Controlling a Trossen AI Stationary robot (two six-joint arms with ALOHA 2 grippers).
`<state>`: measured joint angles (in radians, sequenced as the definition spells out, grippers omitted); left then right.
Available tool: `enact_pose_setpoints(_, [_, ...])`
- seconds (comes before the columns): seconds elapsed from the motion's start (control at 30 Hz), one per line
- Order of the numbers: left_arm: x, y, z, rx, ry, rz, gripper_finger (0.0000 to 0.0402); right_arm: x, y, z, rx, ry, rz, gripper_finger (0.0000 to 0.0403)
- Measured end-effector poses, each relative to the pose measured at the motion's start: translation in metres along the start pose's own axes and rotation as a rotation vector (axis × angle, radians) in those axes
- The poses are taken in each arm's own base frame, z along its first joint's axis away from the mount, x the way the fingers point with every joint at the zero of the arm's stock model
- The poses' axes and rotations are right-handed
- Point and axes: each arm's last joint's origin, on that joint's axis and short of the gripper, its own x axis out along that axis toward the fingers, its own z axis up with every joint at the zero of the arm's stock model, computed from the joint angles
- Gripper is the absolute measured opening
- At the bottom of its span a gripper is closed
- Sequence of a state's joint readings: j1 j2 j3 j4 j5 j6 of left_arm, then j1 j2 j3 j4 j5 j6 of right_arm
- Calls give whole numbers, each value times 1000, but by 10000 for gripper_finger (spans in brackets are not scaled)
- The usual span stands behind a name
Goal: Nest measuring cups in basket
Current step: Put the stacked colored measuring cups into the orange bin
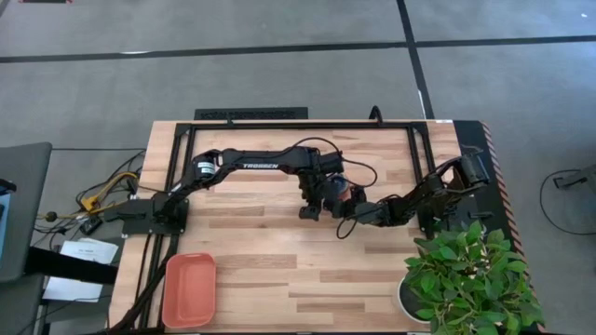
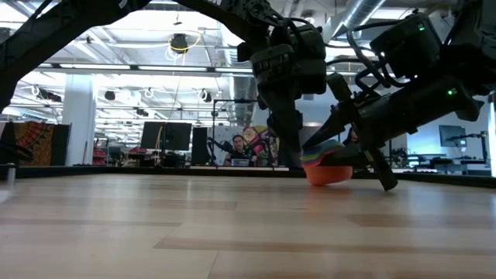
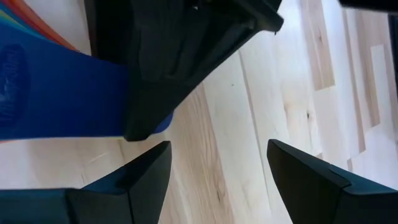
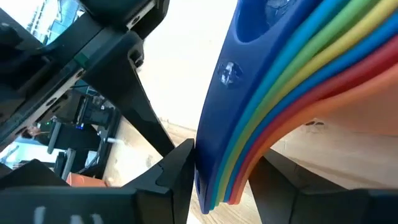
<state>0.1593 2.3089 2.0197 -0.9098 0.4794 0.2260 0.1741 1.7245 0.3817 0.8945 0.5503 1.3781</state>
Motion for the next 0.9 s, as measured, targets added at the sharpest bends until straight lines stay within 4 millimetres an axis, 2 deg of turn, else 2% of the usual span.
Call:
enact_pose_setpoints(0.5, [0, 1, -3, 1, 39, 40, 254, -1, 4, -2, 19, 17, 40, 118])
enact_pose_setpoints(0.67, [-3, 4, -11, -50, 117, 103, 254, -2, 6, -4, 24, 33, 57, 115])
enact_pose_setpoints(0.77, [-16, 8, -20, -103, 191, 117, 254, -3, 10, -4, 40, 35, 91, 114])
enact_pose_setpoints(0.9, [-55, 9, -29, -155, 222, 124, 254, -4, 16, -4, 46, 67, 155, 114])
